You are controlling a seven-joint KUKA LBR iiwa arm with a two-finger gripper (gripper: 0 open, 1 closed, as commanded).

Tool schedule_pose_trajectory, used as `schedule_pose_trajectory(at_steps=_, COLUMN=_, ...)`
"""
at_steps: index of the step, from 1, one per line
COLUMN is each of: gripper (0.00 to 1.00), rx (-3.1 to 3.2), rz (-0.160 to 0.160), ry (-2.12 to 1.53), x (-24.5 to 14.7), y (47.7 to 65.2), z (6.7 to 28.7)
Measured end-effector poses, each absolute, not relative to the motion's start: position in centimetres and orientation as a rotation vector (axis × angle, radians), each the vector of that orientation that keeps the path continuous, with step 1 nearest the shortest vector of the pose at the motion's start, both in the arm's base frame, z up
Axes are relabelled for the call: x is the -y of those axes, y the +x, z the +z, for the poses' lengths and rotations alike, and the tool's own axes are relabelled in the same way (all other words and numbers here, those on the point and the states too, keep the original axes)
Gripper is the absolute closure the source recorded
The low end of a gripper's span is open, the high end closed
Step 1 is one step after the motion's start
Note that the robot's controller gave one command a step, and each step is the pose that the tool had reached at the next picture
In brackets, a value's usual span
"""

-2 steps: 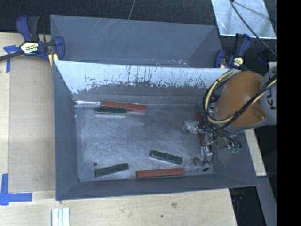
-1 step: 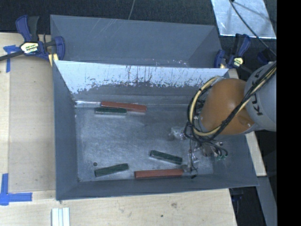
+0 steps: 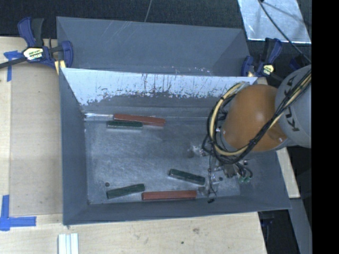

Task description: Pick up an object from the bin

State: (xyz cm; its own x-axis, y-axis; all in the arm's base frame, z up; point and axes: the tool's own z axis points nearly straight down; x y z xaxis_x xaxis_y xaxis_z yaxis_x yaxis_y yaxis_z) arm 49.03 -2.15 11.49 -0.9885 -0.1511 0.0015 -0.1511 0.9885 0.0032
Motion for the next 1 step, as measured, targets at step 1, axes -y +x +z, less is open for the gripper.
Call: schedule_pose_trajectory(at_steps=1, gripper=1.0, rx=3.136, rz=0.002, ry=0.289, x=1.15, y=48.93, z=7.79)
